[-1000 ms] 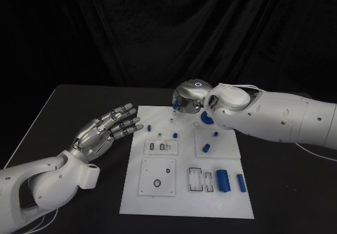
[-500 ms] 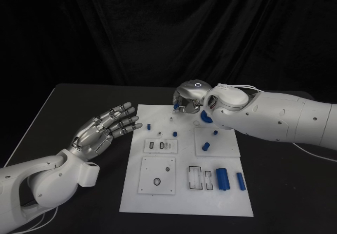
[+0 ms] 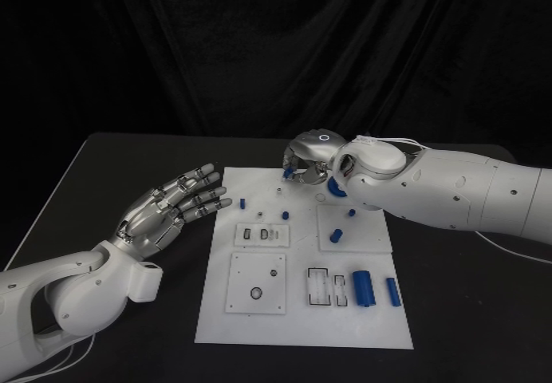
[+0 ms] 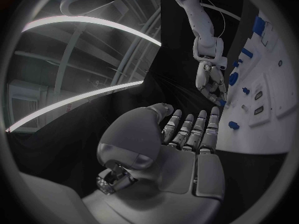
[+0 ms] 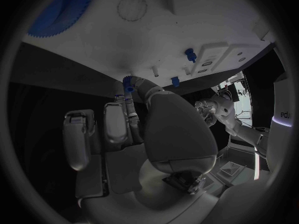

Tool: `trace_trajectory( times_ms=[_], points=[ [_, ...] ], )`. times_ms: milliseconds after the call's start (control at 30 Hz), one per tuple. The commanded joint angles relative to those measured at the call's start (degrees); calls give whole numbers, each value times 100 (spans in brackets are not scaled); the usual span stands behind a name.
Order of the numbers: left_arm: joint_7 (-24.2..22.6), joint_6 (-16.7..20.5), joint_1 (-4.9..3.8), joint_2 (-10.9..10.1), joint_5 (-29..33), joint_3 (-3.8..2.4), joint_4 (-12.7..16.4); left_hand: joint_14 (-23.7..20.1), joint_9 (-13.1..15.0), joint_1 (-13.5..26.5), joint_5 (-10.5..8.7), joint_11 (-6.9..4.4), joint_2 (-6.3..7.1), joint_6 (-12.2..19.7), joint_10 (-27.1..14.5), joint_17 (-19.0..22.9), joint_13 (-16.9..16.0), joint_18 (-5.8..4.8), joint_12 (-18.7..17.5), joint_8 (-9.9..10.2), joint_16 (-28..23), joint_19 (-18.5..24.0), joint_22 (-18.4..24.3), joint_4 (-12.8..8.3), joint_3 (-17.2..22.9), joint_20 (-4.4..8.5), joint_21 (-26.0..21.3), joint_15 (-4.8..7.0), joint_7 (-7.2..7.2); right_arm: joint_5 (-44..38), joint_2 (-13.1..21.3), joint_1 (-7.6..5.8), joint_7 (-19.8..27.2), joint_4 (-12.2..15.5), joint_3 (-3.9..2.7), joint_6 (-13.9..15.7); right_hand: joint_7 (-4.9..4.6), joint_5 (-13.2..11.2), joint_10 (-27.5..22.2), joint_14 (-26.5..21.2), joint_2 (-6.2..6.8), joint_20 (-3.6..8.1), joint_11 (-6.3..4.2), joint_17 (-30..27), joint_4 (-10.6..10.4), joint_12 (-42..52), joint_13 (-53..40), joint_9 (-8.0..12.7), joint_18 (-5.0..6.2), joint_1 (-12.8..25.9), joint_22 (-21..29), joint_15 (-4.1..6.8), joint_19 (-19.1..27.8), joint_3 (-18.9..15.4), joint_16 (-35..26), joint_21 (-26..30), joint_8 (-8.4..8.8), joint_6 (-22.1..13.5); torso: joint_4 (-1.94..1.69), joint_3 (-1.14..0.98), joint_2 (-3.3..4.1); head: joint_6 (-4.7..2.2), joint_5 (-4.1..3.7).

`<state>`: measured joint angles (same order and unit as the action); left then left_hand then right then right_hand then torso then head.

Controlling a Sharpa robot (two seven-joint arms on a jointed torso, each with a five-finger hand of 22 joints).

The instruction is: Assemble the parts on the task board

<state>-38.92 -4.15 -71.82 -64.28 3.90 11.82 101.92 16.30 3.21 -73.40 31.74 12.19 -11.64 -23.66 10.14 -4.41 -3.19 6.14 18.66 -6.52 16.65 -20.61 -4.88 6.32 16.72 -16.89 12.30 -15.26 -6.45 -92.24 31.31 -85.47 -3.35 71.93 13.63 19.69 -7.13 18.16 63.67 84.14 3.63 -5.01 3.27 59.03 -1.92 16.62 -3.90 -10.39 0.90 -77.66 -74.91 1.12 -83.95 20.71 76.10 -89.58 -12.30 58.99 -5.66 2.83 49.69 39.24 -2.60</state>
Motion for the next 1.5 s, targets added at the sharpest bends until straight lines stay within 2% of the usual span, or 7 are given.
trace_trajectory(
  times_ms=[33,733,800,867,900,1267,1500],
  points=[
    [-817,-7,-11,7,-2,0,10,30,6,53,24,13,1,-34,19,-9,-8,-70,37,-37,21,3,7,-3,41,29,-2,12,4,72,-5,49,48,18,12,40,41,20,26,57,-41,-2,26,0,-23,-19,1,-616,-67,19,-1414,-4,-555,9,10,-7,-11,-13,5,-2,1,11,3],
    [-692,17,-11,15,79,5,-44,4,-3,75,17,19,16,15,-24,0,5,-80,-5,-18,18,43,18,-9,74,23,-25,-3,-14,197,-40,67,110,19,11,71,-24,-17,-73,6,-21,-53,92,-110,-40,-191,-1,-639,-42,50,-1317,-62,-501,26,-66,31,122,-163,9,-3,-3,27,-2],
    [-684,17,-11,17,93,6,-48,5,-3,76,17,20,17,13,-26,-1,5,-81,-6,-19,21,46,19,-10,76,23,-27,-5,-16,200,-53,67,9,16,11,-7,-55,-55,-318,-35,14,-91,163,-200,-55,-339,18,-602,-19,76,-1223,-124,-448,34,-121,68,265,-373,7,-2,-3,27,-5],
    [-679,17,-11,19,101,7,-50,5,-3,76,17,20,17,13,-26,-1,5,-81,-6,-19,21,46,19,-10,76,23,-27,-5,-16,202,-69,67,-95,4,10,-93,-43,-172,-729,-150,98,-209,316,-396,-74,-525,2,-444,41,115,-983,-254,-306,31,-241,168,652,-963,6,-1,-3,29,-11],
    [-678,17,-11,21,103,8,-51,5,-3,76,17,20,17,13,-26,-1,5,-81,-6,-19,21,46,19,-10,76,23,-27,-5,-16,199,-77,67,-141,-6,10,-131,-44,-201,-842,-186,119,-247,349,-448,-70,-554,-7,-412,57,119,-918,-284,-266,18,-269,197,714,-1040,4,-2,-3,28,-14],
    [-667,7,-11,30,113,18,-76,7,-4,80,18,24,18,19,-29,-1,6,-84,-4,-17,29,56,21,-11,84,22,-32,-10,-21,149,-114,84,-321,-55,10,-318,-27,-442,-1436,-382,148,-370,449,-653,-17,-513,-82,-262,134,109,-631,-376,-75,-192,-365,338,864,-1325,7,3,-6,18,-14],
    [-678,1,-10,-2,114,24,-72,7,-4,80,18,24,18,19,-29,-1,6,-84,-4,-17,29,56,21,-11,84,22,-32,-10,-21,146,2,82,-152,9,-1,153,-53,-499,-1735,-475,116,-385,474,-735,6,-402,-128,-131,161,84,-529,-392,-1,-332,-401,396,868,-1653,3,3,-6,-17,-2]
  ],
)
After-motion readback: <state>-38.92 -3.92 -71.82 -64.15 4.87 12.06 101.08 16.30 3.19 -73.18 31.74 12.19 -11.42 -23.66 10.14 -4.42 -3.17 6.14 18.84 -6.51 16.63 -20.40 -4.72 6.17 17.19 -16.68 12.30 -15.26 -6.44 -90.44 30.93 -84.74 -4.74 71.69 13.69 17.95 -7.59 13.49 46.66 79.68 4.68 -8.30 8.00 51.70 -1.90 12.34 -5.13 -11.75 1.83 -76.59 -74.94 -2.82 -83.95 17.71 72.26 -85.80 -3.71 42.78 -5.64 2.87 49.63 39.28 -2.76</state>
